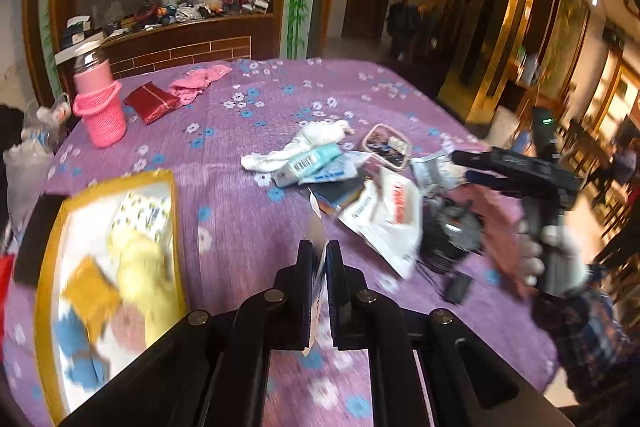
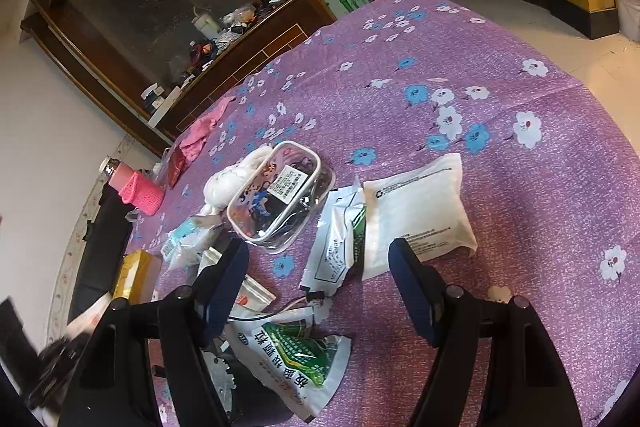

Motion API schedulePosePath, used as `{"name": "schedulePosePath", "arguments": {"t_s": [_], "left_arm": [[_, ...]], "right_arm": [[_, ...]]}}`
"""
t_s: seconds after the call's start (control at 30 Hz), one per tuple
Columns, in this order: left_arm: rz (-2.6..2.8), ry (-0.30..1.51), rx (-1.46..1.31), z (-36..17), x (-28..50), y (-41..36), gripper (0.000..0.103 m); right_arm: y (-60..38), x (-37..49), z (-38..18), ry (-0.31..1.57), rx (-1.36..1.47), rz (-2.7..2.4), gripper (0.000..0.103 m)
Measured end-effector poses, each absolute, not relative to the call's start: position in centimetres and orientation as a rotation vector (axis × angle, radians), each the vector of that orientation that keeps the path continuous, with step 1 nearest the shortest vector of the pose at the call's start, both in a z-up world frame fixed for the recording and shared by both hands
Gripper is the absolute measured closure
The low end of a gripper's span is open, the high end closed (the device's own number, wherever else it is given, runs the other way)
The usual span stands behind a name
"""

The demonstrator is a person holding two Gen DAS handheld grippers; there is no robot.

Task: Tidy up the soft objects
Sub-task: 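Grasp the white packet with red print with the left tool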

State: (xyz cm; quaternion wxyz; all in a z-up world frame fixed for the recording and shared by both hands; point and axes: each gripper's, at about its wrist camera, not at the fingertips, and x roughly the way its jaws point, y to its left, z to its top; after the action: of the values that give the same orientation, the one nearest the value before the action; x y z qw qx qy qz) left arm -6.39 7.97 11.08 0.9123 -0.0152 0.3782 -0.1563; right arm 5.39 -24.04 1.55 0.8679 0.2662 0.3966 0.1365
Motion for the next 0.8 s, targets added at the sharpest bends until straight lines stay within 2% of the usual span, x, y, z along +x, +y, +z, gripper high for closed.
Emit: {"name": "schedulePosePath", "arguments": {"t_s": [0.43,0.67,0.8], "left_arm": [[-0.149,0.682,-0.197,12.3,-13.6,18.2,0.098],[-0.080,0.687,-0.276,10.2,-14.5,22.9,0.098],[-0.051,0.749,-0.307,8.3,-14.2,24.4,0.098]], "right_arm": [[-22.6,4.5,2.9,0.783,0.445,0.244,0.032],[-18.7,1.7,6.9,0.785,0.363,0.348,0.032],[-15.2,1.1,8.3,0.816,0.306,0.412,0.031]]}}
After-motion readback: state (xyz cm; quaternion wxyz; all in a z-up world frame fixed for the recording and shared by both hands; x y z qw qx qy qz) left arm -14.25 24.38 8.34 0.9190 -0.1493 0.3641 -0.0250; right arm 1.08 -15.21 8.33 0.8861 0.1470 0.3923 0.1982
